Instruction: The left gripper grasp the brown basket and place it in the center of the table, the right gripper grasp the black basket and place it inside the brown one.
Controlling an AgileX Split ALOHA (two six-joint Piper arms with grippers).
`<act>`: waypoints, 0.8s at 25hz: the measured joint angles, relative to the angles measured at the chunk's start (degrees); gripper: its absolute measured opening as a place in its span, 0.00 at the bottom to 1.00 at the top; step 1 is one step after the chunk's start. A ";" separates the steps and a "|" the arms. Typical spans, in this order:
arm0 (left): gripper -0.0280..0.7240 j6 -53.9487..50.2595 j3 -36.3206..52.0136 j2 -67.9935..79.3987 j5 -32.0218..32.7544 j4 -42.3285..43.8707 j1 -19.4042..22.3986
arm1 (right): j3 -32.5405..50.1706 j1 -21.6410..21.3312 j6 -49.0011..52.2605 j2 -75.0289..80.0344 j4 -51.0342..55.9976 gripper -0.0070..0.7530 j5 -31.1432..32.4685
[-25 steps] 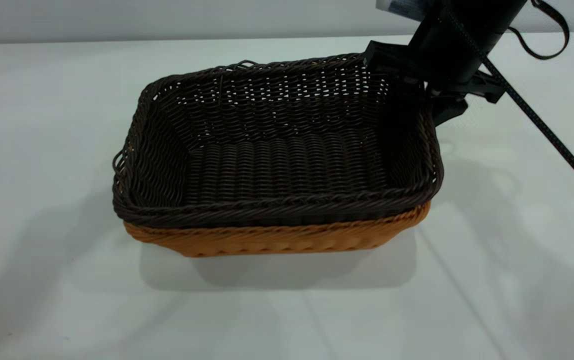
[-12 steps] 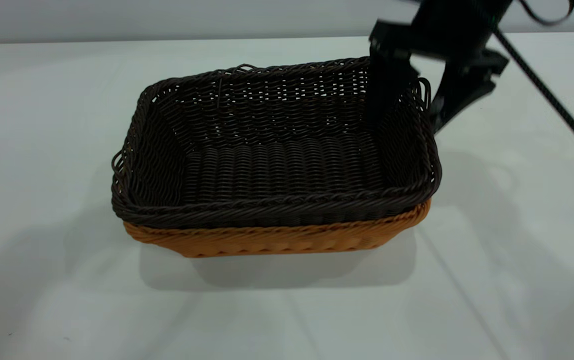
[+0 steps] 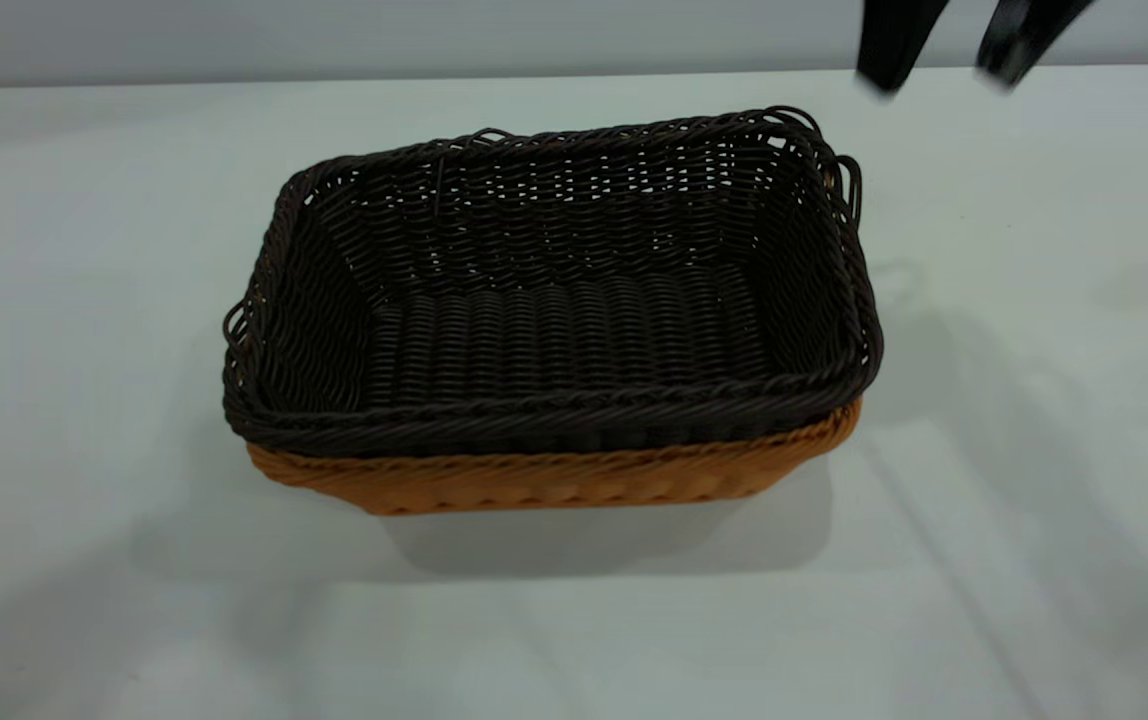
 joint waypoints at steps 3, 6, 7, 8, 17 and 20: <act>0.62 -7.30 0.00 -4.24 1.36 4.65 0.00 | 0.00 0.00 0.48 -6.47 -0.07 0.74 1.86; 0.62 -15.92 0.00 -8.15 5.00 12.10 0.00 | 0.00 0.00 1.07 -13.74 -0.19 0.74 2.45; 0.62 -18.49 0.00 -9.09 6.65 14.93 0.00 | 0.00 0.00 1.76 -16.32 -0.19 0.74 2.67; 0.62 -21.67 0.00 -10.17 8.38 17.26 0.00 | 0.00 0.00 2.40 -18.95 -0.19 0.74 2.83; 0.62 -42.61 0.00 -14.48 20.75 34.91 0.00 | 1.58 0.00 6.39 -40.29 -0.97 0.73 4.15; 0.62 -46.73 0.29 -14.55 20.75 36.13 0.00 | 5.74 0.00 6.88 -47.27 -2.22 0.73 4.35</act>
